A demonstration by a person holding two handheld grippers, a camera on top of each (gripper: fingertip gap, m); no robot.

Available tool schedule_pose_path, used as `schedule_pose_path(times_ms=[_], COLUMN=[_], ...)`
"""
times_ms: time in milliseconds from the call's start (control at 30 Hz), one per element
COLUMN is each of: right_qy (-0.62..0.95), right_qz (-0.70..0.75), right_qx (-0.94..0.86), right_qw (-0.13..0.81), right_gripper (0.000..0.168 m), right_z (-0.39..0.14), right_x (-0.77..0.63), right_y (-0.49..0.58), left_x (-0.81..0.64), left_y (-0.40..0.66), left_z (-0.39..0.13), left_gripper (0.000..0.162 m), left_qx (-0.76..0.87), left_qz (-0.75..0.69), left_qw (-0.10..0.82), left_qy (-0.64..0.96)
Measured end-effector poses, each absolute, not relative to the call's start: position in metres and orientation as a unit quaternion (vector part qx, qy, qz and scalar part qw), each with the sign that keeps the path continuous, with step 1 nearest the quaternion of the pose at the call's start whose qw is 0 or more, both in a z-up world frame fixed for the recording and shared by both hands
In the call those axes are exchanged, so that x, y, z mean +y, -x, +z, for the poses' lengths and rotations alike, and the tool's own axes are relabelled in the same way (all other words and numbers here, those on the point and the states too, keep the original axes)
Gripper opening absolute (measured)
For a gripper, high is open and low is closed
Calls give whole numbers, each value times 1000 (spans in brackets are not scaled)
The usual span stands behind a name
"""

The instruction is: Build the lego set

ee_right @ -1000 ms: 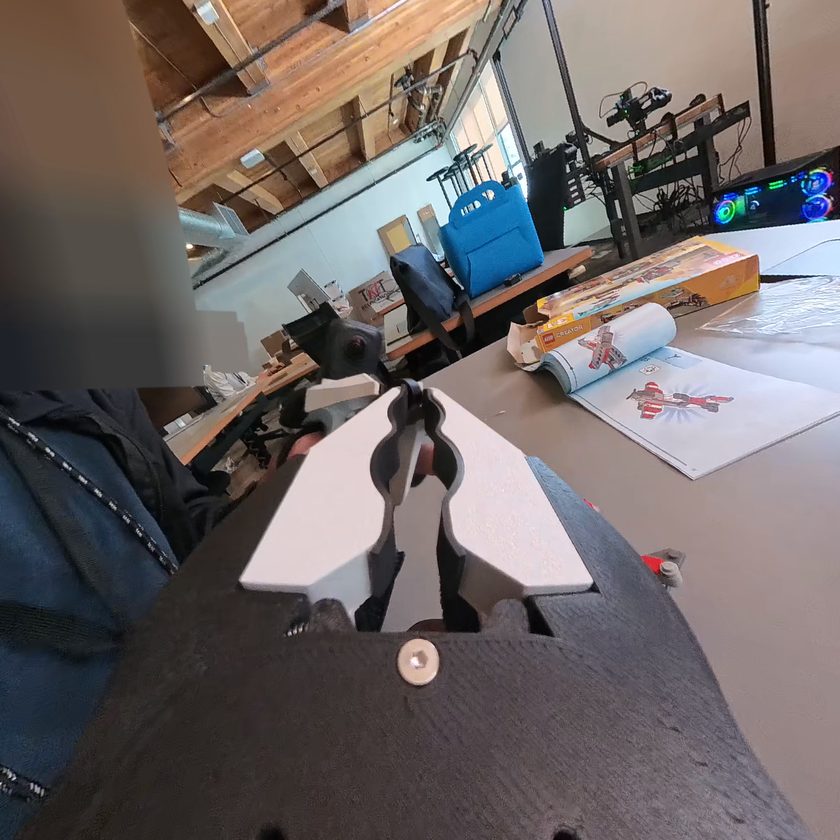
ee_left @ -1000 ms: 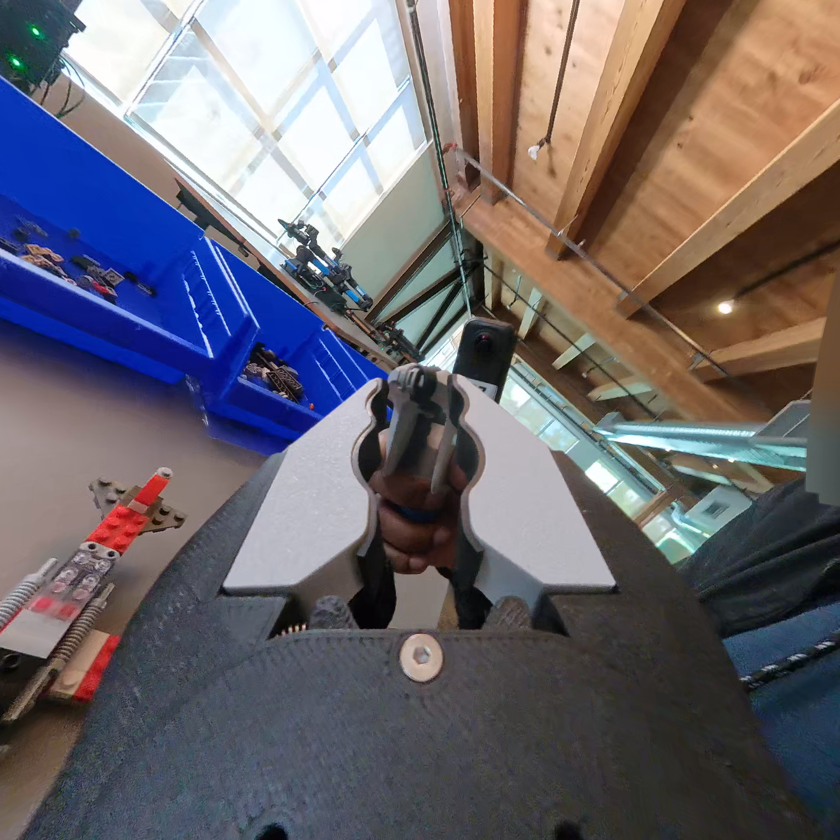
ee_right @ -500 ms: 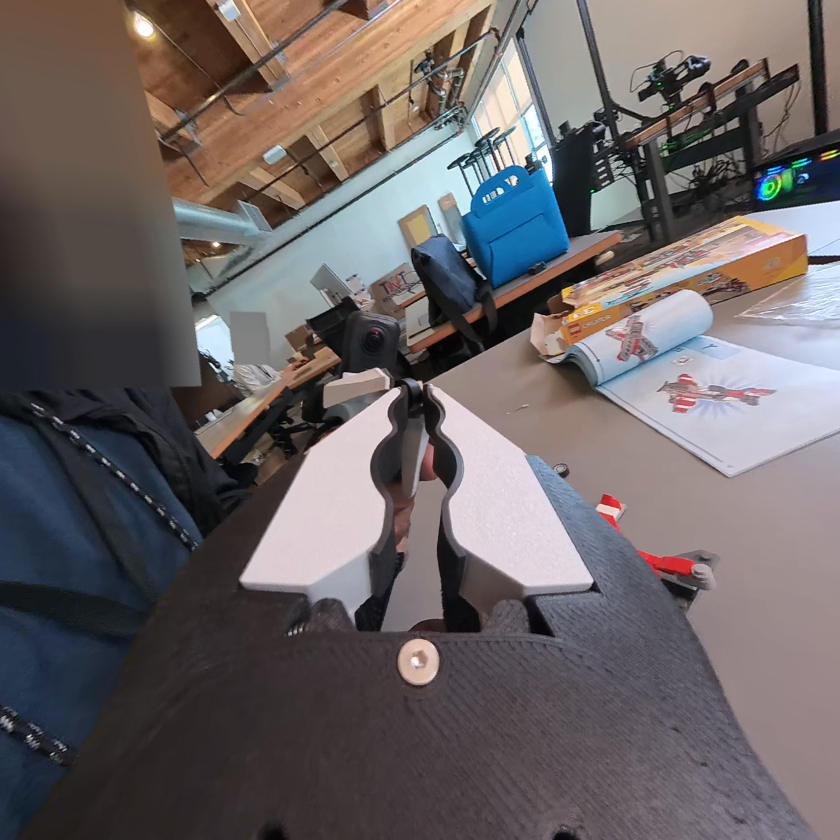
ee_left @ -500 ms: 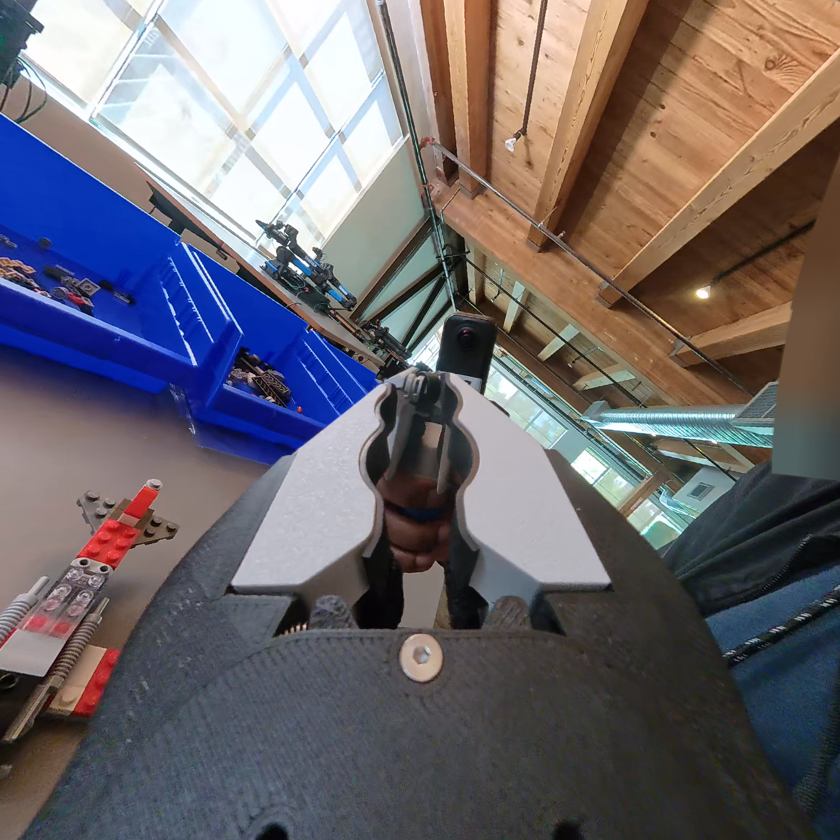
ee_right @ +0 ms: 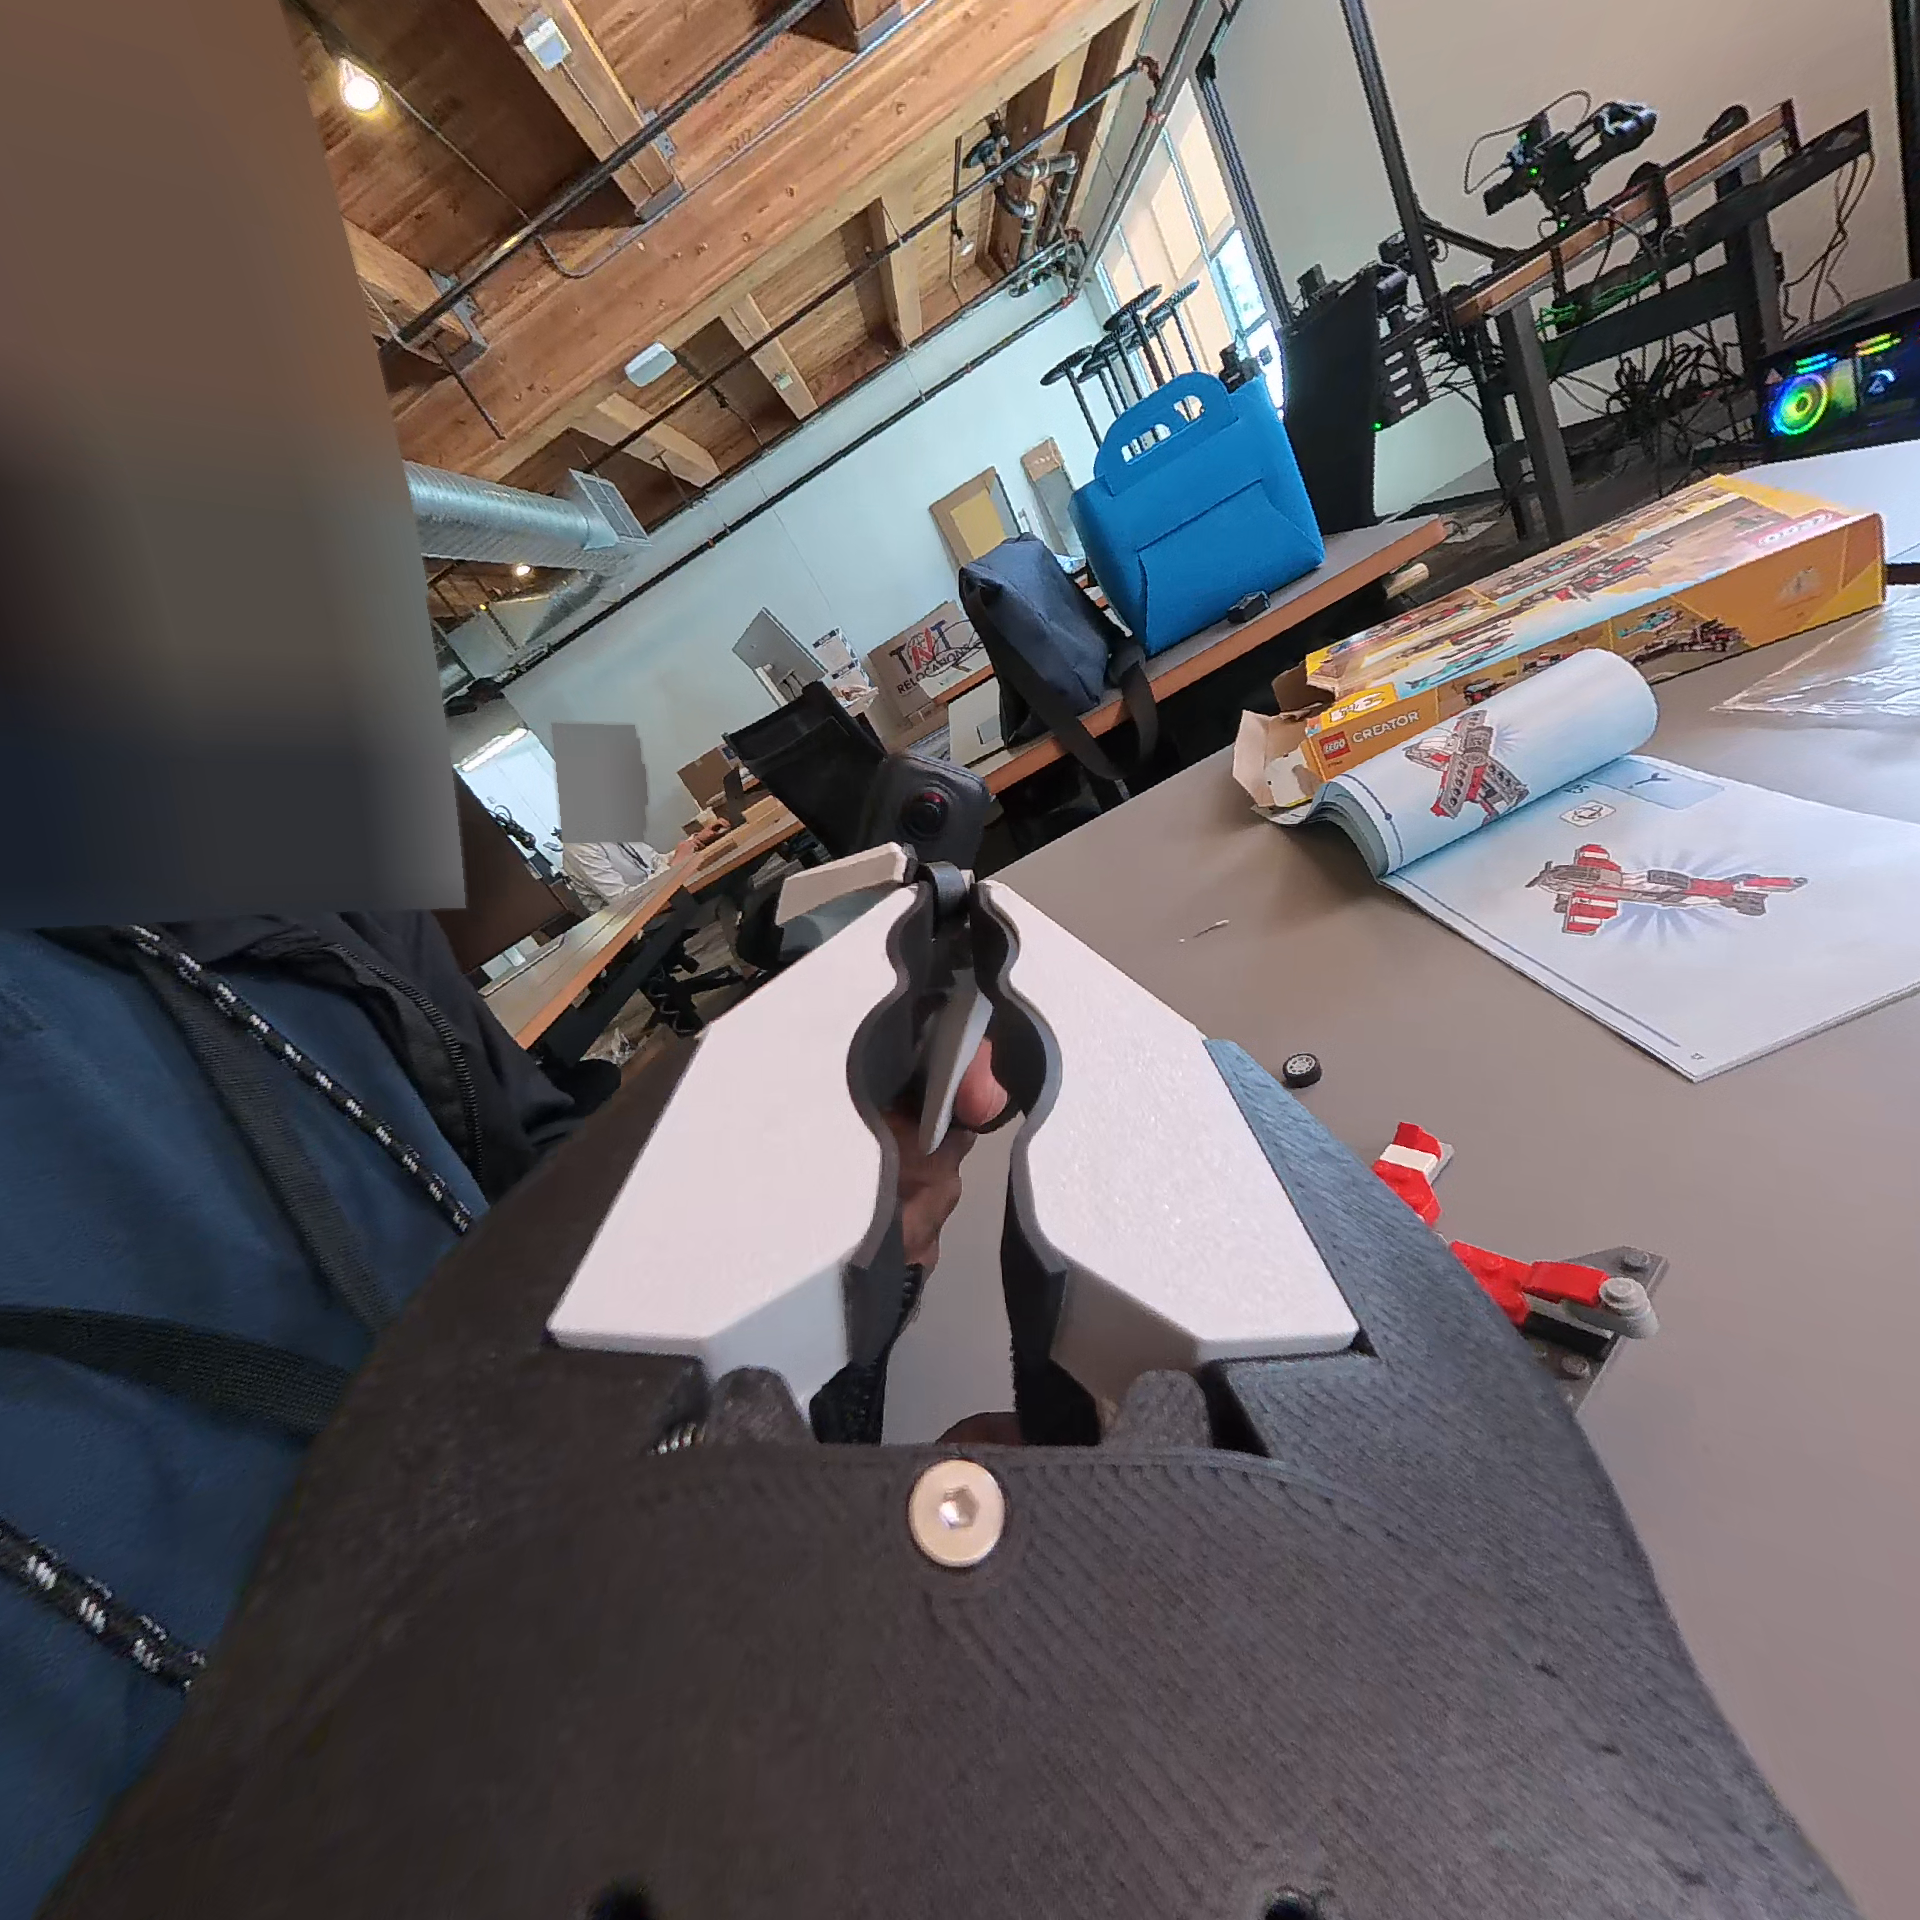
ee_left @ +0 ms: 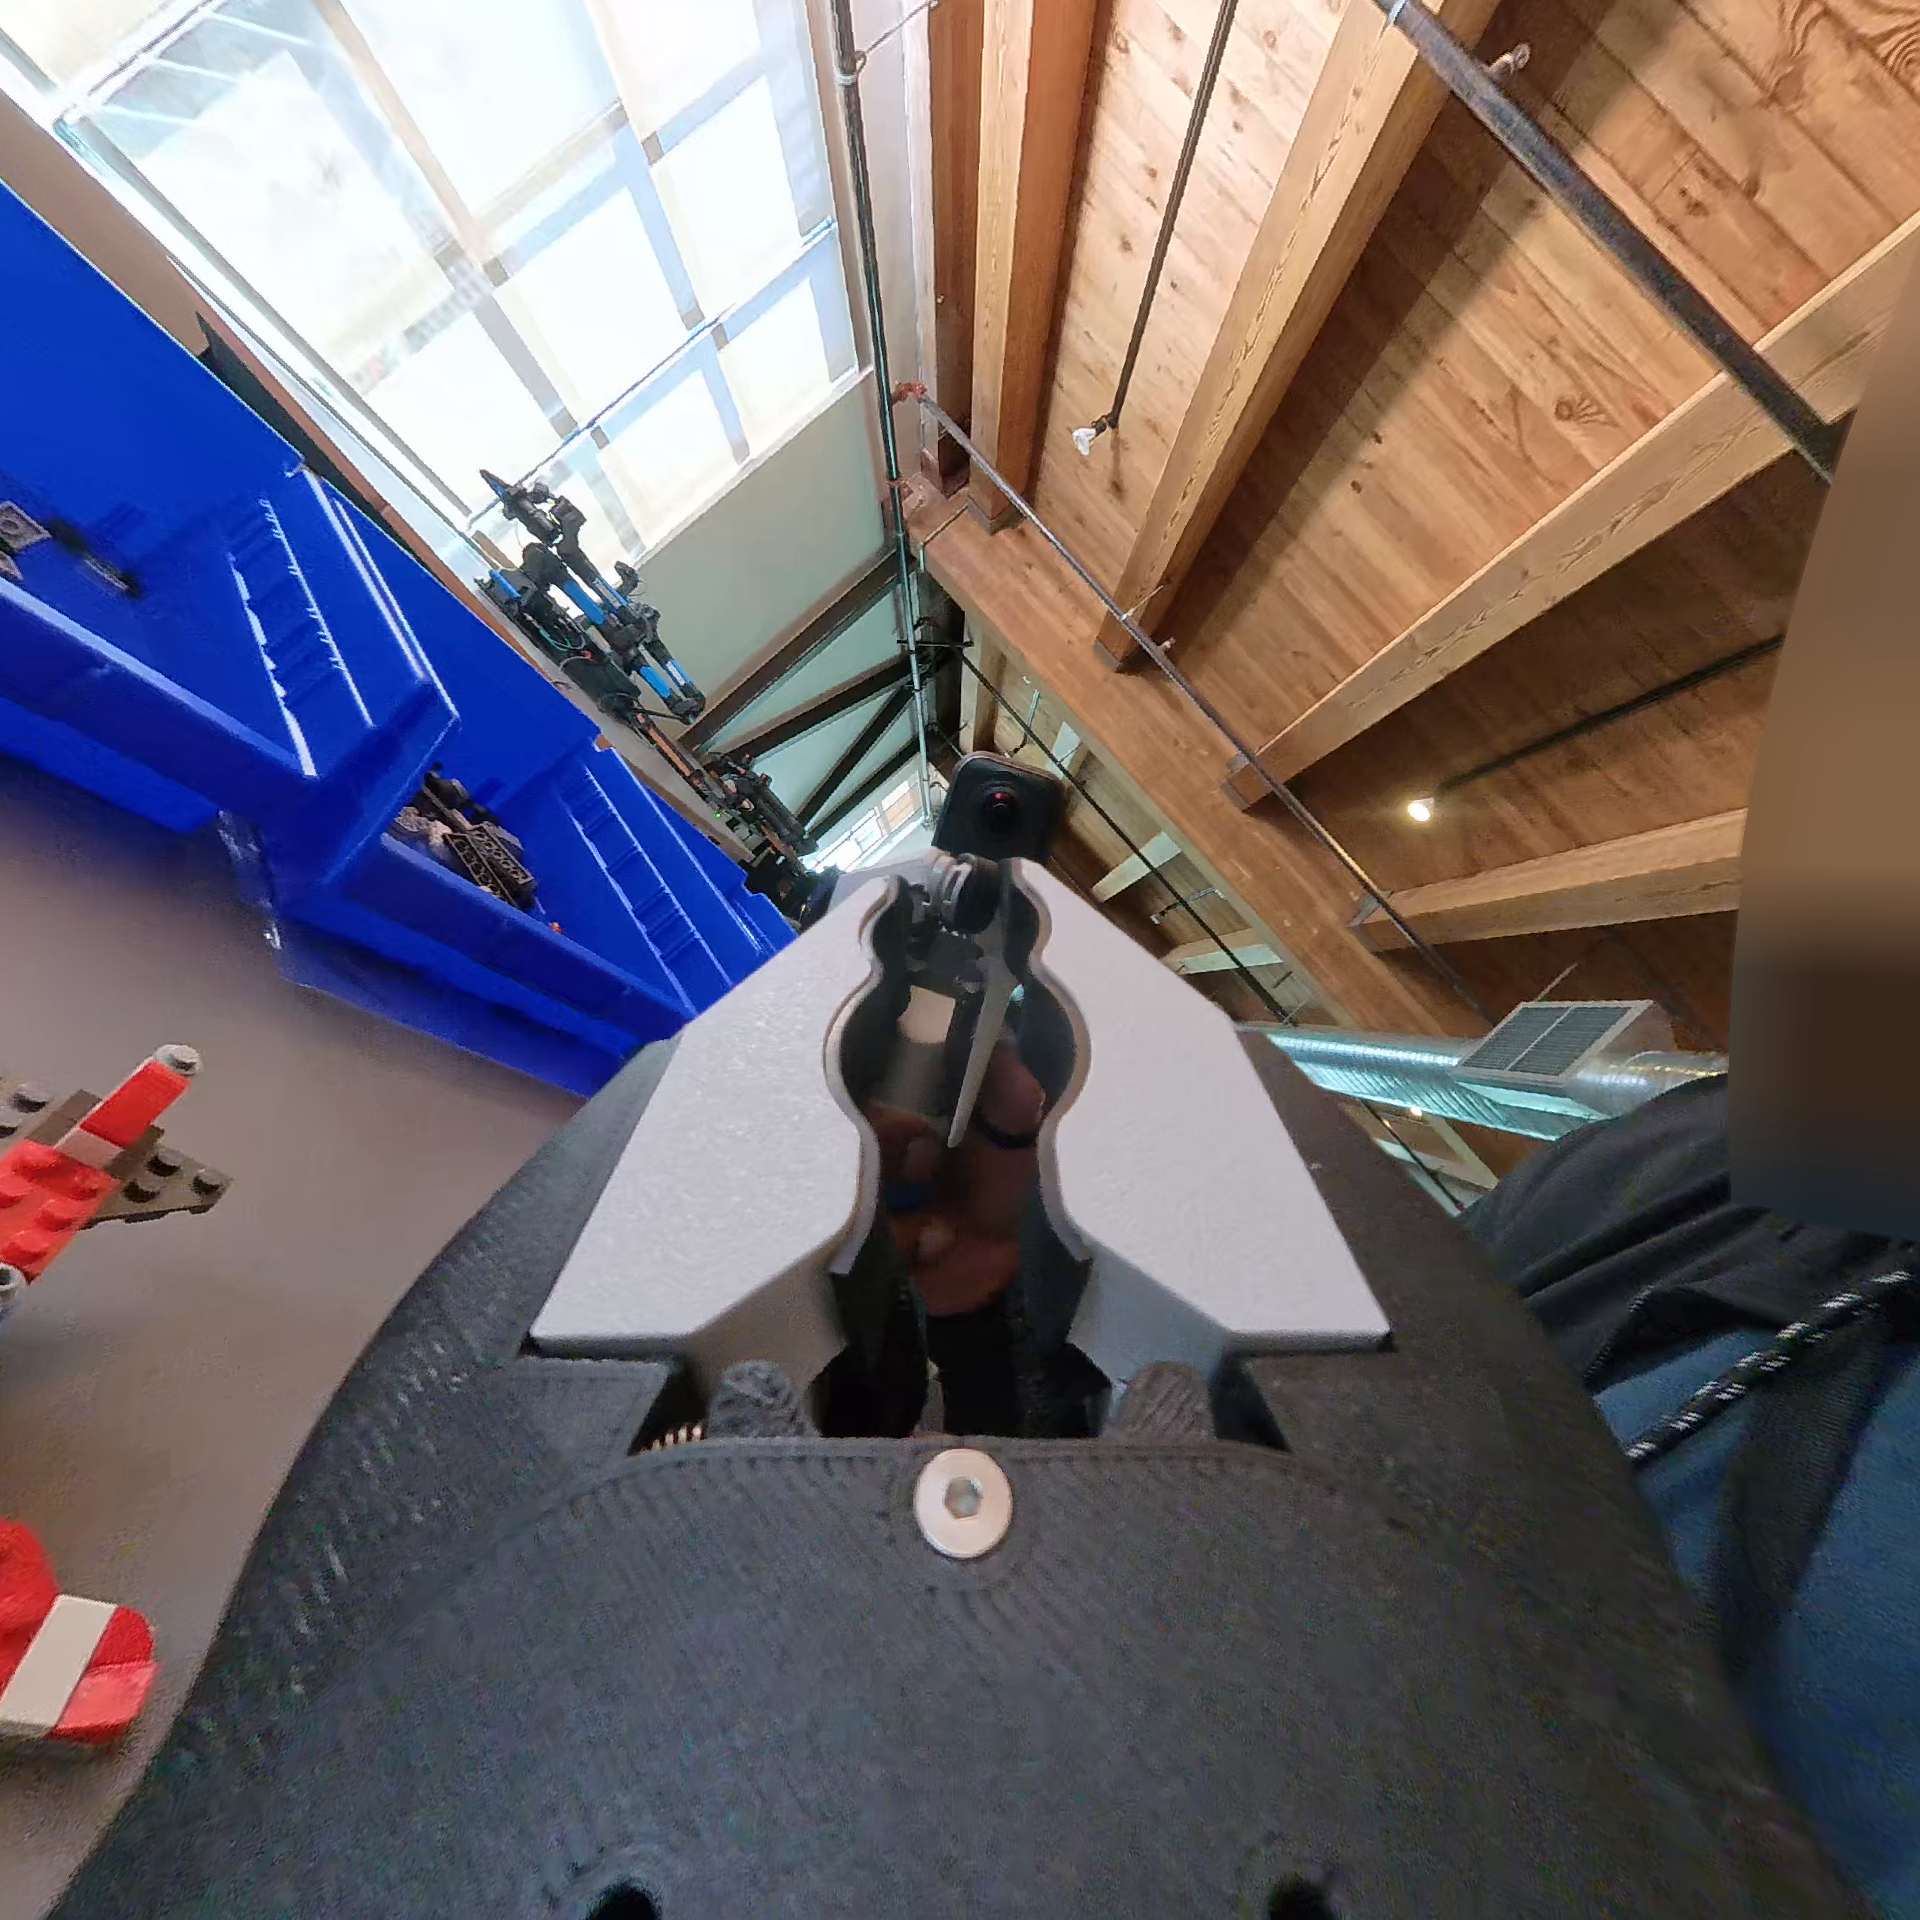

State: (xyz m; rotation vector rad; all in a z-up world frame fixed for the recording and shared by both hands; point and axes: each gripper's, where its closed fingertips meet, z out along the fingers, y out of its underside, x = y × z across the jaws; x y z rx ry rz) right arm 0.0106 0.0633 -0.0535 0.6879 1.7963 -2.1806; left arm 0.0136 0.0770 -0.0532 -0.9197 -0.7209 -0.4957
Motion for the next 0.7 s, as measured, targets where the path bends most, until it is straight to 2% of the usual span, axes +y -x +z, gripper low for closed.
schedule_pose_path(times_ms=[233, 700], right_qy=[-230, -245], right_qz=[-750, -738], right_qx=[608, 622], right_qw=[123, 89], right_gripper=[10, 9], right_z=[-51, -52], right_x=[65, 65], right_y=[-13, -10], left_x=[74, 75], left_y=[-12, -10], left_z=[-52, -53], left_gripper=[12, 11], left_qx=[-343, -356], left_qz=[-261, -274], left_qw=[808, 808], left_qy=[402, 382])
